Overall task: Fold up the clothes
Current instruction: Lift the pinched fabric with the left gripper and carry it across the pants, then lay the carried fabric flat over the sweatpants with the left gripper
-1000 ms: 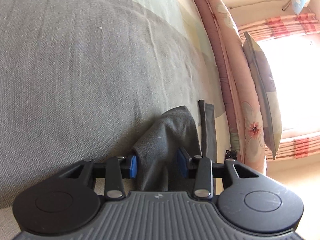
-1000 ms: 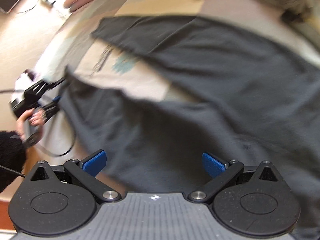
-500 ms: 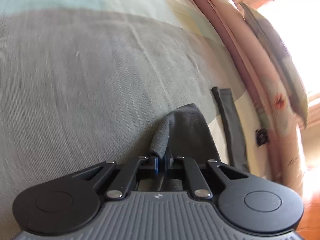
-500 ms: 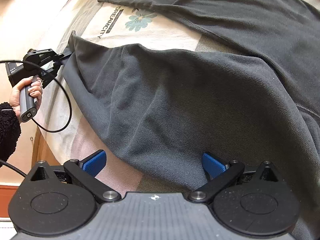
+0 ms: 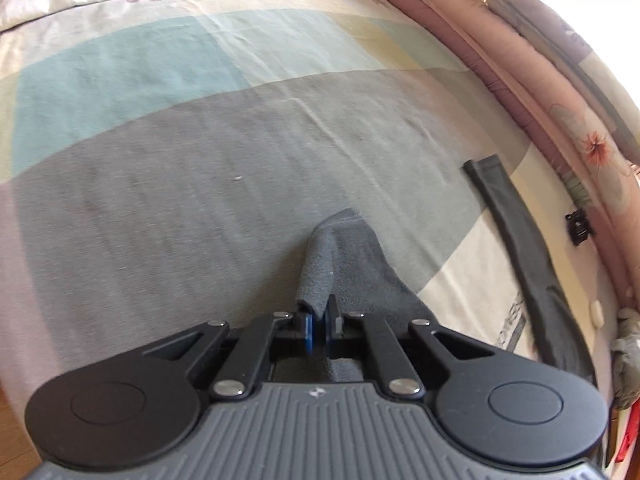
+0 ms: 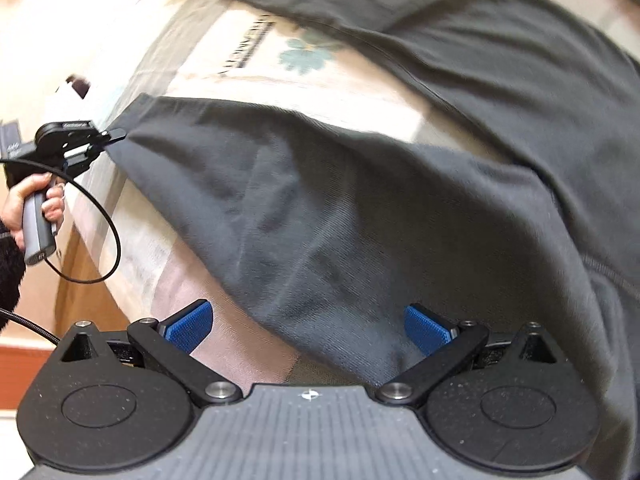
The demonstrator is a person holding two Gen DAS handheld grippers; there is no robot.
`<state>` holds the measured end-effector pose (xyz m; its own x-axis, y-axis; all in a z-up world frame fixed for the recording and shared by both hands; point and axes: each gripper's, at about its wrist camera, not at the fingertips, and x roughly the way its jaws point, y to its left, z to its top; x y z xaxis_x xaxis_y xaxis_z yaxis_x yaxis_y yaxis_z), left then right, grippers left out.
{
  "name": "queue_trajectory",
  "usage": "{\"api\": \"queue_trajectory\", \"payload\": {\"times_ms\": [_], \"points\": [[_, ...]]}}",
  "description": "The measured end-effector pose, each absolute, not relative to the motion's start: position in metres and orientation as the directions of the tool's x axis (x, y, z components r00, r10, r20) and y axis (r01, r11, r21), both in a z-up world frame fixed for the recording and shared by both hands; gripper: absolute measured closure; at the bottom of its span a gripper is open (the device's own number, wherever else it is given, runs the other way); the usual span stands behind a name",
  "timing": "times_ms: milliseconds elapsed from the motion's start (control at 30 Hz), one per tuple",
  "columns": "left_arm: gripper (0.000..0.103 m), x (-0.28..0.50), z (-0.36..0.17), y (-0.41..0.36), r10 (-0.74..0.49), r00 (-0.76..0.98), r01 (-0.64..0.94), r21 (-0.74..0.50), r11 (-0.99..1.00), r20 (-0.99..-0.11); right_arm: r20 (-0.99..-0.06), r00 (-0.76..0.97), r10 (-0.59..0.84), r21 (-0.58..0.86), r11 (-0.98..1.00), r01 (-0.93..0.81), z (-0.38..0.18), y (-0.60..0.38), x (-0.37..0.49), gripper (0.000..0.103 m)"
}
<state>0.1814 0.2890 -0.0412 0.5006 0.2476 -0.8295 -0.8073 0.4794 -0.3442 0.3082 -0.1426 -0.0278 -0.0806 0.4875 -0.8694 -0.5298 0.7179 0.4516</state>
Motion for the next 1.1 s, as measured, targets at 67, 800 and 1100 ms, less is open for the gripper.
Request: {"api": "queue_trajectory", "payload": {"times_ms": [67, 800, 1100], "points": [[0.097, 0.176, -0.041, 0.288, 0.254, 0.488, -0.815, -0.331, 0.476, -0.835, -0.870, -0.079, 0.486, 0.443, 0.703, -0.557, -0.024, -0.139, 0.306, 0.000], [0.095, 0.172, -0.051, 0.292, 0.255, 0.404, -0.835, -0.240, 0.496, -0.878, -0.911, -0.015, 0.413, 0.359, 0.772, -0.524, -0.055, -0.165, 0.297, 0.000], [0.095, 0.174, -0.052, 0.290, 0.261, 0.392, -0.837, -0.224, 0.500, -0.882, -0.945, 0.145, 0.295, 0.125, 0.730, -0.672, -0.054, -0.146, 0.254, 0.000]]}}
